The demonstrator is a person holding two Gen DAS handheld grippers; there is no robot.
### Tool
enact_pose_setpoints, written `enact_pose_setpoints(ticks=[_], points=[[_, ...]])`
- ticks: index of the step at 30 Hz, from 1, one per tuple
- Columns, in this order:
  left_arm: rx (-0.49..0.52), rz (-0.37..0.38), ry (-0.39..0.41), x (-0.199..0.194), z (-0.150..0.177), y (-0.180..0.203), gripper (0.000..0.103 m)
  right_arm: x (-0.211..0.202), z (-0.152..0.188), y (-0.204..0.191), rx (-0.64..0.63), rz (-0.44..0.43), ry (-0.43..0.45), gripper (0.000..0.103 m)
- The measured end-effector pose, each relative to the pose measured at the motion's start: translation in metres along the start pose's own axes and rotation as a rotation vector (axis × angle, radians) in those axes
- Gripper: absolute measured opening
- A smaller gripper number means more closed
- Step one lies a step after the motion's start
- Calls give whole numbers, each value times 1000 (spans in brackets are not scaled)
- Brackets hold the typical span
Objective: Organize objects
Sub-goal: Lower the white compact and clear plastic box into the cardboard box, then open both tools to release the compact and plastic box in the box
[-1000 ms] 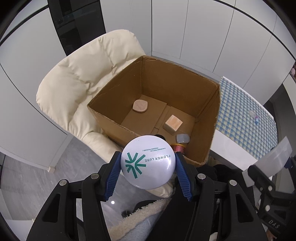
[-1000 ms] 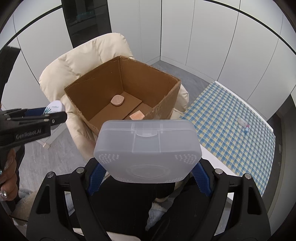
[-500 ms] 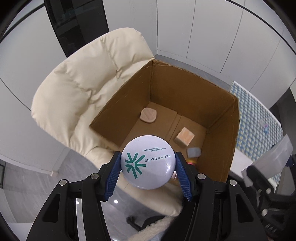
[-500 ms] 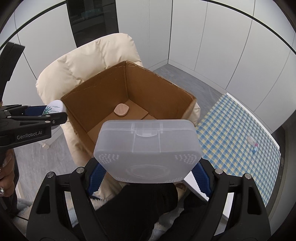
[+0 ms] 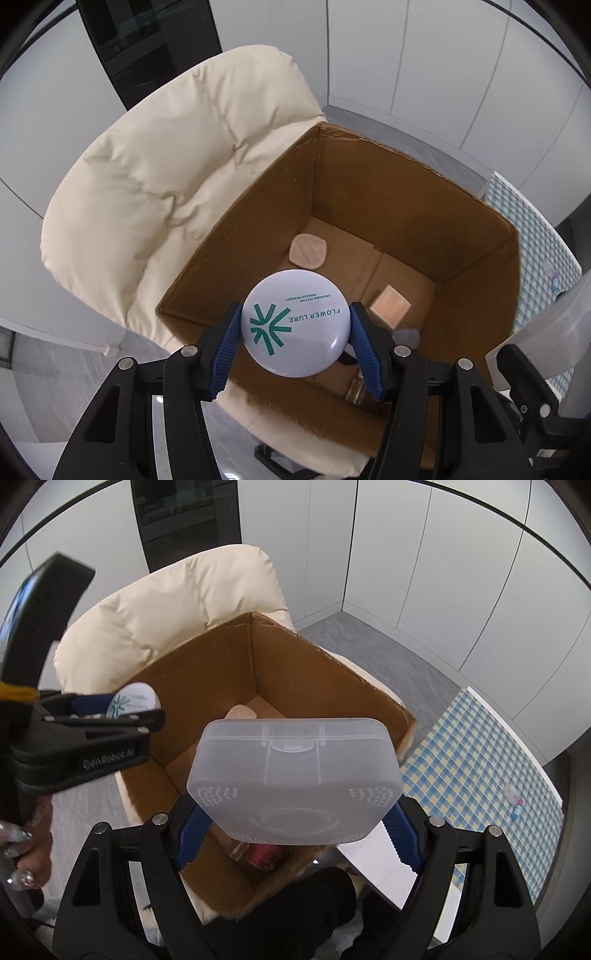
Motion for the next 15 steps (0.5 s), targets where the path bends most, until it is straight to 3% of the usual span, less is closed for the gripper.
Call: enact_pose_setpoints(ticks=[15], points=[[-10,6,-78,31,7,-7,58,58,-11,-3,-1,18,-55,84]])
Point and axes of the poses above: each gripper's, at about its wrist camera, not at the fingertips, and x roughly the way its jaws point, y to its right, z to its underside, the point moved 4 cm from there along x, roughly the way its jaws point, and after that the axes turned 12 degrees about y, right-handed, at the moved point
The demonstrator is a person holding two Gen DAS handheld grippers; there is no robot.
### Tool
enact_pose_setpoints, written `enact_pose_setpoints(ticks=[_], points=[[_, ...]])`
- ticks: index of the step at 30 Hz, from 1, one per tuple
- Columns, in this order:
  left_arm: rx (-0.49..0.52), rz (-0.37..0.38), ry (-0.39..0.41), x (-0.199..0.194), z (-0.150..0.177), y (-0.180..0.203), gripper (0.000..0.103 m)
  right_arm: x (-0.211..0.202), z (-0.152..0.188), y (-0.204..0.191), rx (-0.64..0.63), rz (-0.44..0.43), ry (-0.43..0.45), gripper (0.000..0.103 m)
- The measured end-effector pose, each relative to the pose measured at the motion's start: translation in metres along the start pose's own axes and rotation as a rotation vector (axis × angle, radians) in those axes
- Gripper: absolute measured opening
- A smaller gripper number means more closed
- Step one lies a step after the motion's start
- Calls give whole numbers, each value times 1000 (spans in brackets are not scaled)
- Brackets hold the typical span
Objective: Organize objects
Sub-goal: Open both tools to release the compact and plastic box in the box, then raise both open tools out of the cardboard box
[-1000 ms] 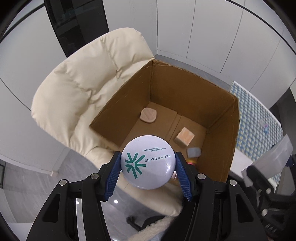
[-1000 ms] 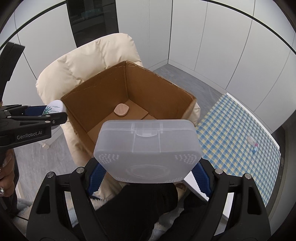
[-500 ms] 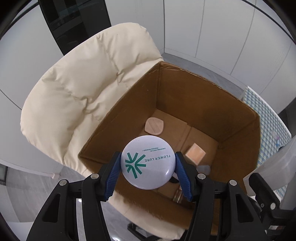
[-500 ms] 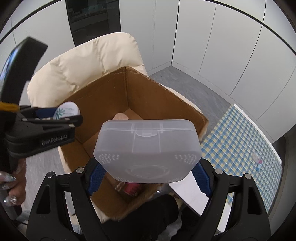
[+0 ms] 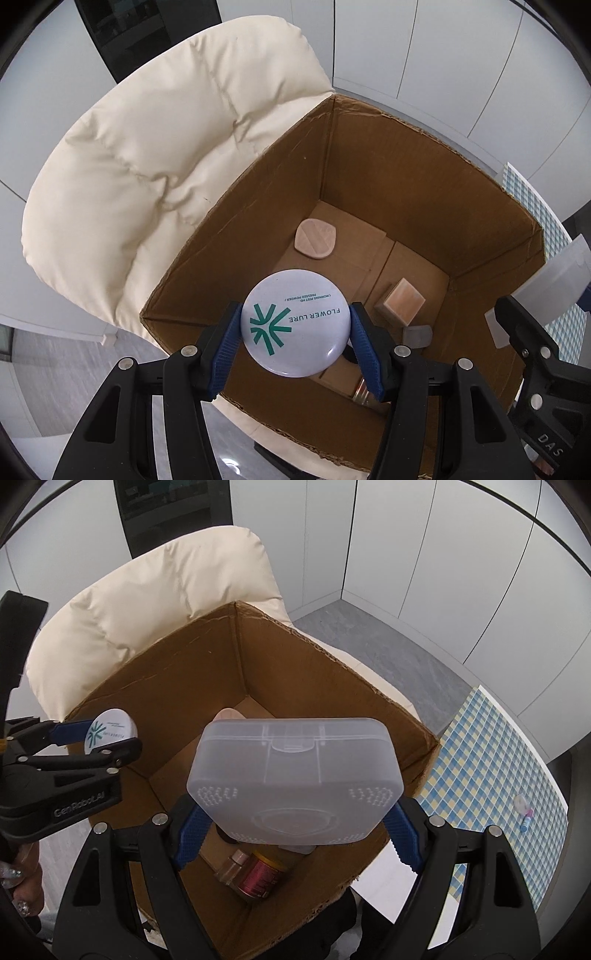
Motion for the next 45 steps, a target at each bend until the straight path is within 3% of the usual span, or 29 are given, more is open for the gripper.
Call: enact_pose_setpoints(ticks=[10,11,14,15,32,39,45], points=[[-6,-9,-6,2,0,-3,59,12,3,-7,7,-4,-15,84],[-10,-18,-12,2,0,-4,62,13,3,-6,14,-5,-15,84],[-18,-49,-4,-1,-3,-9,88,16,3,-2,38,-10,-38,103],[-28,-41,9,-3,-4,-10,92,15,3,-1,43,-6,-35,103],[-16,-74,36,-9,-4,-6,92,5,3,13,71,-1,-27,103],[-45,-18,4,-10,1,-7,92,0,4,12,41,27,-31,103],[-47,-26,11,-26,11,-2,92,-10,3,12,42,27,-14,103]])
Point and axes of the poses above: each gripper's, at about its wrist camera, not at the fingertips, and x roughly the way its jaws point, y to its right, z to its underside, the point moved 4 cm from there along x, roughly the way its jaws point, and after that the axes turned 12 degrees about y, right-handed, at the moved point
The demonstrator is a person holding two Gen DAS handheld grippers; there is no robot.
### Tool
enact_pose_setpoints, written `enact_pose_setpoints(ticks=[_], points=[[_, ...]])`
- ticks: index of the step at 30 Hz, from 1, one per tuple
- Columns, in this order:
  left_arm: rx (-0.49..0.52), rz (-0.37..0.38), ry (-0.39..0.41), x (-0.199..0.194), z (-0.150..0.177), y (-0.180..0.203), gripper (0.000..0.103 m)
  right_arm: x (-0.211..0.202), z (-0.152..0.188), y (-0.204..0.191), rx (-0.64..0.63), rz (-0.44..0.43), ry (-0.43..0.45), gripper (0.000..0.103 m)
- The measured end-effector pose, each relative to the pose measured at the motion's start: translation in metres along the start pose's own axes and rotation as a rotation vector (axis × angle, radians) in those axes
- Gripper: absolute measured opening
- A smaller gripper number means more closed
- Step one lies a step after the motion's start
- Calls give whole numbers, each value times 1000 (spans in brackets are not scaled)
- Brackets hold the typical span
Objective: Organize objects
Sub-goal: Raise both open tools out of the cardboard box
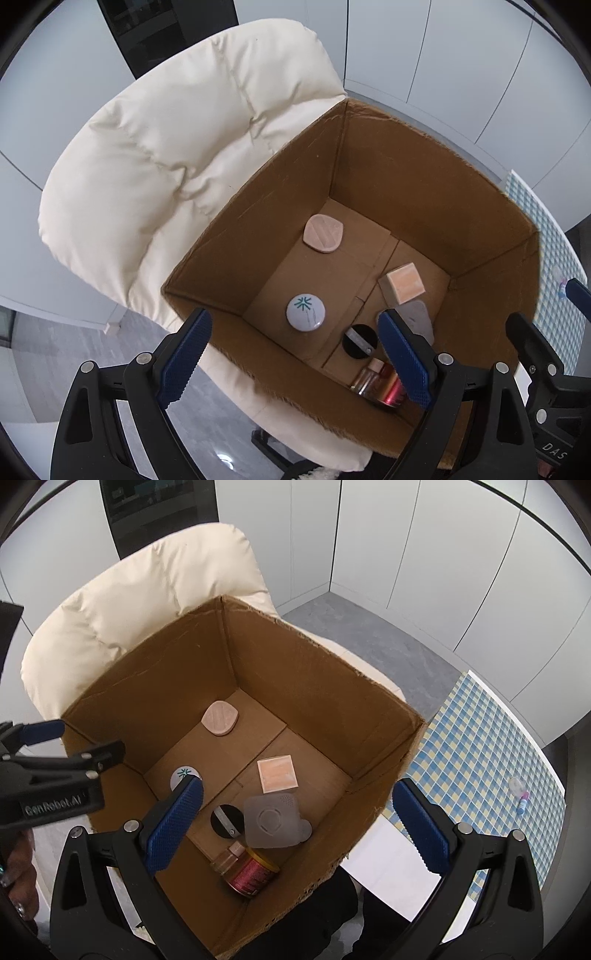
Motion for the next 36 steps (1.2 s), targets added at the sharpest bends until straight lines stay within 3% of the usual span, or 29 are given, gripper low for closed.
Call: enact_pose_setpoints(ticks=[8,22,36], points=[[-2,15,71,-39,2,3,92,-36,4,7,4,0,31,103],[19,53,125,-105,43,3,92,-103,40,25,48,13,50,103],[36,77,129,-143,83,3,92,-159,79,16,58,0,62,103]])
Point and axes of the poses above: each gripper's, at about its wrist camera, not at the fingertips, and x roughly the way its jaws point, y to its right, z to its underside, the point moved 4 cm from there along x, roughly the way its jaws point, and after that the axes turned 12 degrees about y, right-handed, at the moved point
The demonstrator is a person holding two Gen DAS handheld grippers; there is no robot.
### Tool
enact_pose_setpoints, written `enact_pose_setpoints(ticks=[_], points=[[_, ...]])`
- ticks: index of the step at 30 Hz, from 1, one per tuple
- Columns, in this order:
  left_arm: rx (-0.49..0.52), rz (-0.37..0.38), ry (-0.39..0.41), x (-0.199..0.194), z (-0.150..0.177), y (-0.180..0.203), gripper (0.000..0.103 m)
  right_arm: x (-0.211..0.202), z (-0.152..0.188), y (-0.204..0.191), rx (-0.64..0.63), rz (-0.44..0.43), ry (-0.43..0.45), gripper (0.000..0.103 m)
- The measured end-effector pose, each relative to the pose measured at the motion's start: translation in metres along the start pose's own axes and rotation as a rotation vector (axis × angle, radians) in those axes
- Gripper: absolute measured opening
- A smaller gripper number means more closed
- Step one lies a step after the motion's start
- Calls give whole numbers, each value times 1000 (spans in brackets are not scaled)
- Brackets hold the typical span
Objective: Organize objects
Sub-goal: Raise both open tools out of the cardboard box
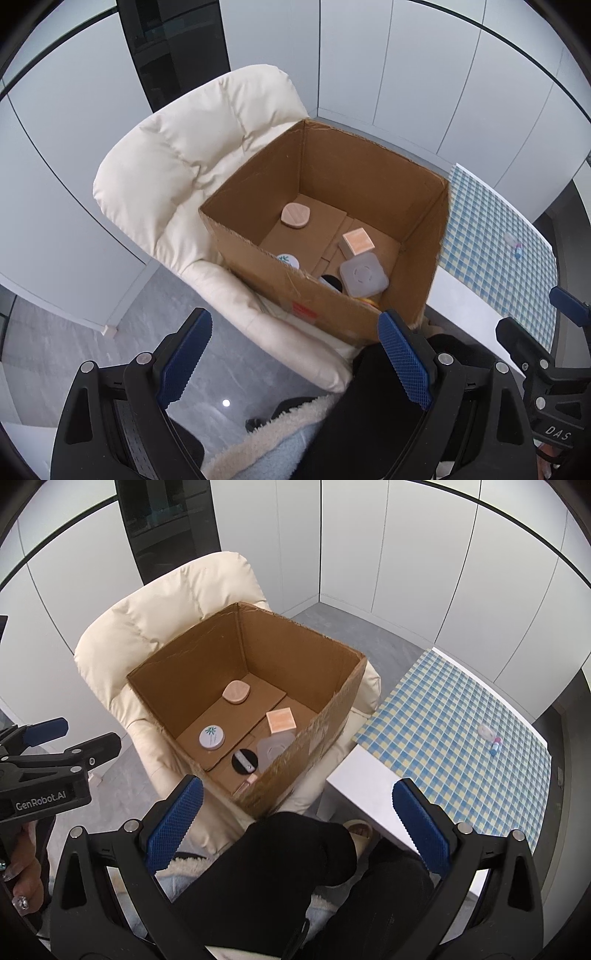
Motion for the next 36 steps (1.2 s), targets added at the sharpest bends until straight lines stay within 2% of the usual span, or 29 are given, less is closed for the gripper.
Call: enact_pose_setpoints(ticks=[19,36], points=[[2,38,9,-36,31,9,92,-42,30,-2,8,1,7,103],[-4,47,-7,-45,61,16,92,-78,60,2,22,4,38,103]])
Point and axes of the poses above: each gripper's, at about its wrist camera, not at the fingertips, and x roughly the way its jaws point, y to its right, z to its underside, the point moved 4 cm from there along x, roughly the way its jaws point, and after that the axes turned 12 degrees about y, right-handed, at the moved point
